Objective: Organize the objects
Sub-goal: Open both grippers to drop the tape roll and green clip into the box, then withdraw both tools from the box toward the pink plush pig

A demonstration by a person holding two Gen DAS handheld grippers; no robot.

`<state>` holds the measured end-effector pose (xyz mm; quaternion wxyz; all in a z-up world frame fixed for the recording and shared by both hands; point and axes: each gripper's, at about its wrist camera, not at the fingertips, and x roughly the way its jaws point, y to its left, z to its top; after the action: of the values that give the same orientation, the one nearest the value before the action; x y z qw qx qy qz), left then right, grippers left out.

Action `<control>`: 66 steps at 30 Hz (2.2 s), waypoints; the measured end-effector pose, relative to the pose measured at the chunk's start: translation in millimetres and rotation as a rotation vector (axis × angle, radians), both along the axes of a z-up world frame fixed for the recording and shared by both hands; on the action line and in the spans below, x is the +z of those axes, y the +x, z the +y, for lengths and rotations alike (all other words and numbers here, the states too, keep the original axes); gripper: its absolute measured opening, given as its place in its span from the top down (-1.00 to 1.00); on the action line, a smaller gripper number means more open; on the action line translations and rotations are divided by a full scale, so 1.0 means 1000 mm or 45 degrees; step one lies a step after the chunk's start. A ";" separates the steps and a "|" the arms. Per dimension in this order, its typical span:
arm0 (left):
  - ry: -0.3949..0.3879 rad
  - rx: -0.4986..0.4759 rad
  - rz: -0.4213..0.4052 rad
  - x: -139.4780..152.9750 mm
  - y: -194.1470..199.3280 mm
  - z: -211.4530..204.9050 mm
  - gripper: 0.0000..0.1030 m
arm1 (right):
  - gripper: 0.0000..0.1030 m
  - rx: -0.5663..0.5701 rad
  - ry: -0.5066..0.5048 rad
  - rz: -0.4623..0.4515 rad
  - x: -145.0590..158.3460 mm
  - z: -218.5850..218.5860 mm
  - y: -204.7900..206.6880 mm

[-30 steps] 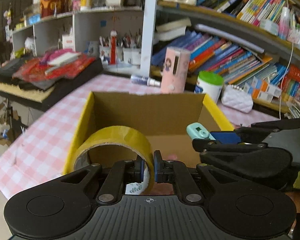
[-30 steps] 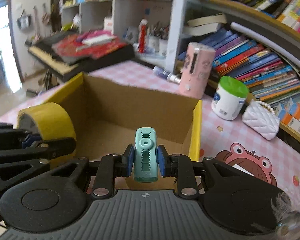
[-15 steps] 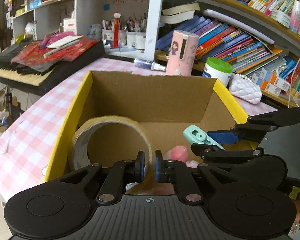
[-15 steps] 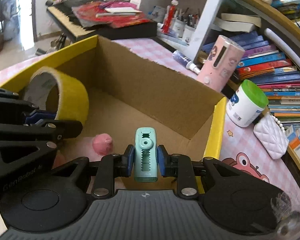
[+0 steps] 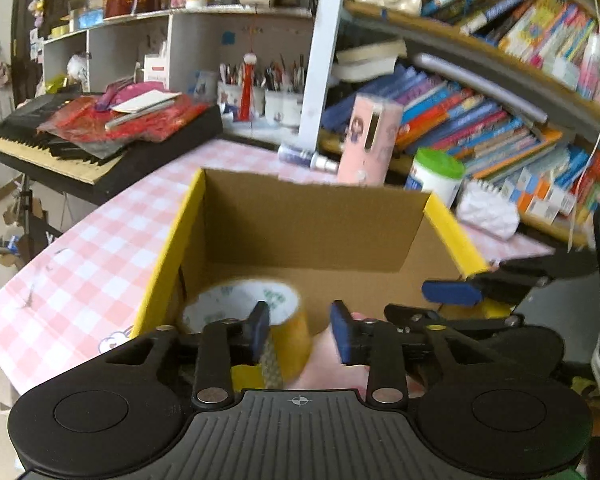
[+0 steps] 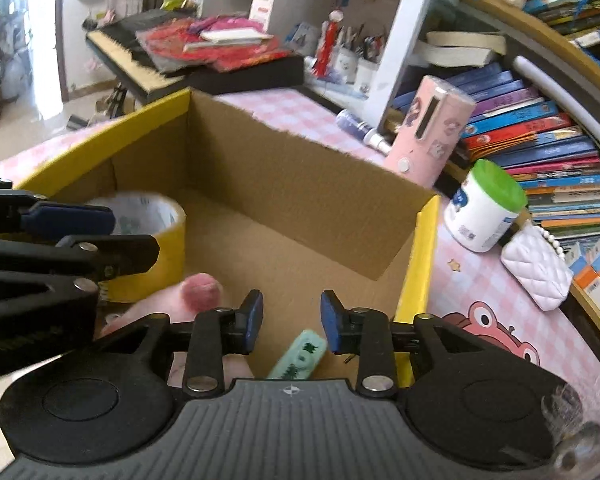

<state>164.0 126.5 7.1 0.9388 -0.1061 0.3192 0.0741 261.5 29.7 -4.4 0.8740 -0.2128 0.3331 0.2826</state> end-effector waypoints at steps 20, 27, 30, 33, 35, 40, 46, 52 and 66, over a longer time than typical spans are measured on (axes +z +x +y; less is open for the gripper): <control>0.057 0.106 -0.084 0.016 -0.073 0.002 -0.30 | -0.45 -0.260 0.150 -0.220 0.035 -0.028 -0.085; 0.085 0.163 -0.026 0.007 -0.101 0.007 -0.42 | -0.69 -0.319 0.124 -0.229 0.027 -0.023 -0.119; 0.123 0.177 -0.027 0.004 -0.114 0.006 -0.53 | -0.73 -0.326 0.112 -0.214 0.023 -0.021 -0.131; 0.143 0.178 -0.015 0.001 -0.126 0.006 -0.61 | -0.77 -0.331 0.100 -0.211 0.021 -0.020 -0.145; 0.138 0.180 -0.006 0.000 -0.134 0.006 -0.62 | -0.78 -0.334 0.086 -0.211 0.019 -0.019 -0.155; 0.136 0.170 -0.006 -0.001 -0.150 0.007 -0.69 | -0.82 -0.361 0.072 -0.197 0.015 -0.021 -0.174; 0.138 0.138 -0.001 -0.002 -0.169 0.003 -0.72 | -0.85 -0.396 0.072 -0.173 0.012 -0.026 -0.195; 0.132 0.122 0.014 -0.004 -0.184 0.002 -0.72 | -0.85 -0.411 0.071 -0.157 0.009 -0.029 -0.215; 0.121 0.045 0.077 -0.016 -0.209 -0.008 -0.72 | -0.88 -0.489 0.080 -0.103 -0.002 -0.045 -0.250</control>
<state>-45.3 118.2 -8.5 0.9312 -0.0649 0.3417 0.1090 11.4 -15.1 -6.9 0.9307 -0.1291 0.3233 0.1123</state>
